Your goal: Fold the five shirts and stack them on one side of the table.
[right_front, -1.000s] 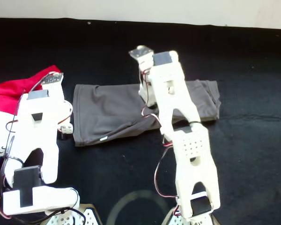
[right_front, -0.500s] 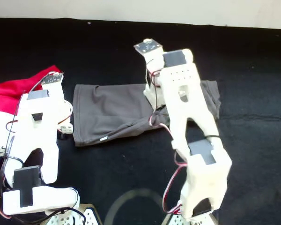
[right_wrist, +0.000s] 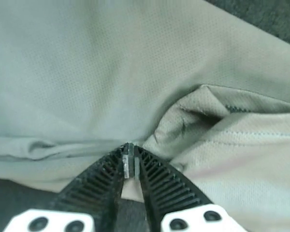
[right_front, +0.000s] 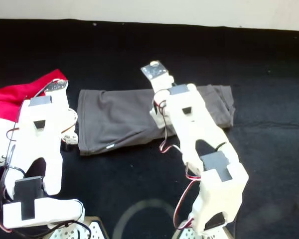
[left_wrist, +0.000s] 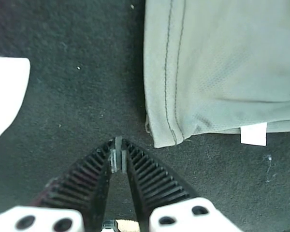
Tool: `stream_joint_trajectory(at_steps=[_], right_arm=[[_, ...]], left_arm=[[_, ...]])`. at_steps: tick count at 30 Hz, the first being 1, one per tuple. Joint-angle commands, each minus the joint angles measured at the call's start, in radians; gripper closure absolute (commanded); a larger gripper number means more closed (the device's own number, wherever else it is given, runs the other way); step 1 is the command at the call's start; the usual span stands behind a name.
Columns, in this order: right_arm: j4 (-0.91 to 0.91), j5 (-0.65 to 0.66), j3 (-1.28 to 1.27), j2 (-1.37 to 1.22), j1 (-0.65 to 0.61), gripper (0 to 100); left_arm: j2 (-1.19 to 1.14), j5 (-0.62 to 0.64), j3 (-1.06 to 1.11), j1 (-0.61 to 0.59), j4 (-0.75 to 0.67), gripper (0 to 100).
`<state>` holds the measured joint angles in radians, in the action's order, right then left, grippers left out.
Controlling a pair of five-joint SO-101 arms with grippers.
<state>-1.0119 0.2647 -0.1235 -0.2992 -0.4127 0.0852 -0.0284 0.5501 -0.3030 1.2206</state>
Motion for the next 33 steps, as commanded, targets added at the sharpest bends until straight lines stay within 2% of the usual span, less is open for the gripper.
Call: stream_joint_trajectory(at_steps=[1,9,22,33], right_arm=[[0.024,-0.008,0.027,0.013,-0.007,99.2],[-0.065,-0.009,0.15,0.005,-0.008,99.2],[0.016,-0.005,-0.099,0.013,-0.05,99.2],[-0.168,-0.005,-0.105,0.042,-0.035,99.2]], left_arm=[[0.041,0.006,-0.005,-0.007,0.0,99],[0.041,0.005,-0.008,-0.007,-0.002,99],[0.035,0.006,-0.01,-0.007,-0.017,99],[0.031,0.006,-0.008,-0.007,-0.031,99]])
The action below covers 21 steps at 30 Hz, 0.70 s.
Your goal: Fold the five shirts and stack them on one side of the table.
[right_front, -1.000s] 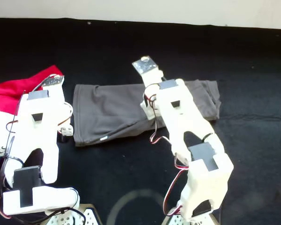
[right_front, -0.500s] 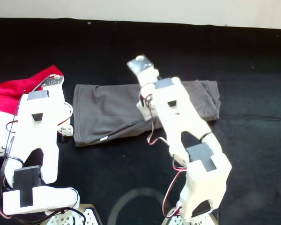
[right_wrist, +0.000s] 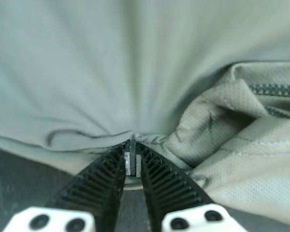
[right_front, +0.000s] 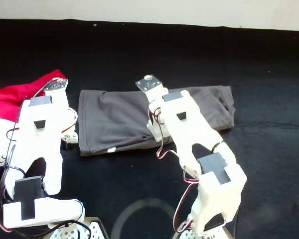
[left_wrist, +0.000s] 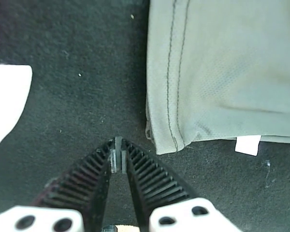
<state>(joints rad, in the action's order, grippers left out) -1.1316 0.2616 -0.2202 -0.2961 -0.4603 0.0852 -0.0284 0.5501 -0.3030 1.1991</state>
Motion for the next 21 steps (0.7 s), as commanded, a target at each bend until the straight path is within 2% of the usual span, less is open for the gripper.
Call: stream_joint_trajectory(at_steps=[1,8,15,21], right_arm=[[-0.053,-0.002,-0.012,0.064,0.013,99.2],[-0.025,-0.005,-0.008,0.243,-0.021,99.2],[-0.015,-0.006,-0.008,0.168,-0.176,99.2],[0.001,-0.006,-0.016,0.077,-0.185,99.2]], left_arm=[[0.031,0.006,-0.008,-0.007,-0.011,99],[0.031,0.006,-0.008,-0.005,-0.023,99],[0.031,0.006,-0.008,-0.007,-0.023,99],[0.031,0.006,-0.004,-0.013,-0.023,99]])
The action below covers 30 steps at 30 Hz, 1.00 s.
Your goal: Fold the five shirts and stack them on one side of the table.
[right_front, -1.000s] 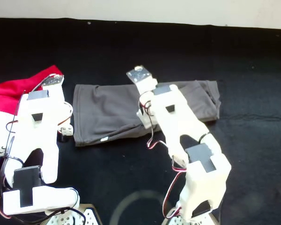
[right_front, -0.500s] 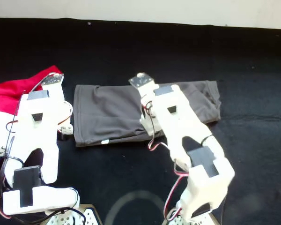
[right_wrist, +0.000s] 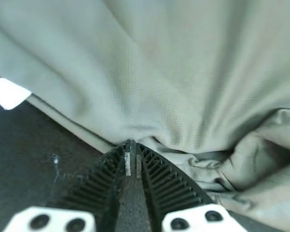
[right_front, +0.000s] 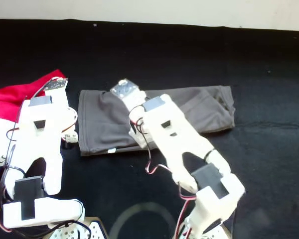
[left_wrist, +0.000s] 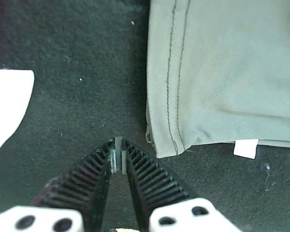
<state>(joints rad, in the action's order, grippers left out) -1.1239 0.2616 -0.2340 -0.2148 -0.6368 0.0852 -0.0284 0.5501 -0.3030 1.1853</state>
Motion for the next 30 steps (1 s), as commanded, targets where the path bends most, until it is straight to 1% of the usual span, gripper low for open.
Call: stream_joint_trajectory(at_steps=[1,6,10,13,15,17,19,20,23,28,30], right_arm=[[-0.025,-0.006,0.001,0.002,-0.01,99.2],[-0.067,-0.006,0.007,0.116,-0.002,99.2],[-0.062,-0.006,0.013,0.26,0.082,99.2],[-0.07,-0.006,0.018,0.349,0.185,99.2],[-0.073,-0.006,0.015,0.384,0.262,99.2],[-0.114,-0.002,0.016,0.389,0.332,99.2],[-0.157,-0.002,0.016,0.383,0.38,99.2],[-0.176,0.0,0.015,0.38,0.397,99.2],[-0.209,0.0,0.015,0.386,0.421,99.2],[-0.223,0.0,0.021,0.386,0.421,99.2],[-0.225,-0.002,0.021,0.386,0.421,99.2]], left_arm=[[0.031,0.006,-0.004,-0.013,-0.009,99],[0.031,0.008,-0.008,-0.012,-0.028,99],[0.03,0.009,-0.007,-0.007,-0.094,99],[0.03,0.074,-0.012,-0.007,-0.157,98],[0.028,0.101,-0.012,-0.007,-0.201,92],[0.015,0.13,-0.013,-0.005,-0.226,82],[-0.024,0.186,-0.042,-0.005,-0.236,74],[-0.054,0.216,-0.062,-0.007,-0.236,73],[-0.163,0.278,-0.153,0.004,-0.221,74],[-0.363,0.347,-0.348,0.073,-0.066,74],[-0.435,0.365,-0.421,0.082,-0.028,74]])
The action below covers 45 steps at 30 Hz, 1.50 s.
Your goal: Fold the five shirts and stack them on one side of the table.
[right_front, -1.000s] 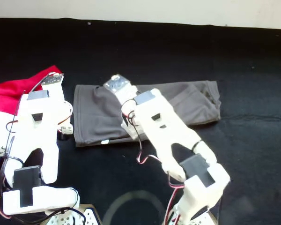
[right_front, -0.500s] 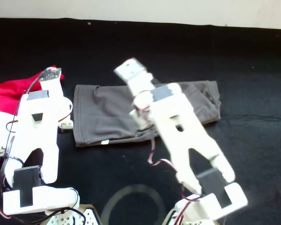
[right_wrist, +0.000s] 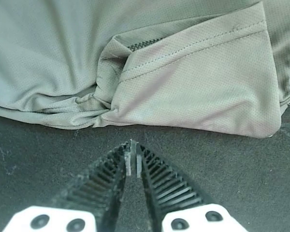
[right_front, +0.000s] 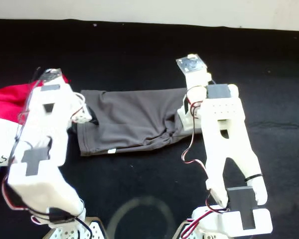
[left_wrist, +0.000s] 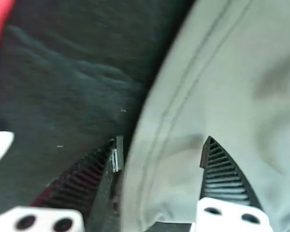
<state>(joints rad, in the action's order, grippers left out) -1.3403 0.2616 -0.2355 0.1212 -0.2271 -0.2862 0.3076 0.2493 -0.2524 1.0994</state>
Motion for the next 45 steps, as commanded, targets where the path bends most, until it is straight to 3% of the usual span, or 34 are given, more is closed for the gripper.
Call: stream_joint_trajectory(at_steps=[1,9,11,14,16,22,30,34,39,45], right_arm=[[-0.008,-0.002,0.022,0.051,0.012,99.2],[-0.021,-0.002,0.024,0.053,0.016,99.2],[-0.039,-0.002,0.025,0.071,0.016,99.2],[-0.059,-0.002,0.016,0.145,0.022,99.2],[-0.059,-0.002,0.012,0.202,0.044,99.2],[-0.022,0.017,-0.185,0.361,0.196,99.2],[0.179,0.118,-0.644,0.665,0.463,99.2],[0.254,0.112,-0.831,0.774,0.611,99.2],[0.394,0.118,-1.047,0.848,0.774,99.2],[0.553,0.114,-1.265,0.889,0.835,99.2]], left_arm=[[-0.101,0.035,-0.151,0.033,0.072,74],[-0.323,0.043,-0.395,0.084,0.273,75],[-0.355,0.043,-0.444,0.099,0.319,80],[-0.401,0.043,-0.495,0.09,0.348,100],[-0.415,0.043,-0.507,0.061,0.35,98],[-0.361,-0.069,-0.509,-0.061,0.384,99],[-0.186,-0.199,-0.509,-0.16,0.471,99],[-0.113,-0.204,-0.509,-0.048,0.532,99],[-0.013,-0.206,-0.51,0.193,0.548,99],[0.019,-0.201,-0.61,0.476,0.468,99]])
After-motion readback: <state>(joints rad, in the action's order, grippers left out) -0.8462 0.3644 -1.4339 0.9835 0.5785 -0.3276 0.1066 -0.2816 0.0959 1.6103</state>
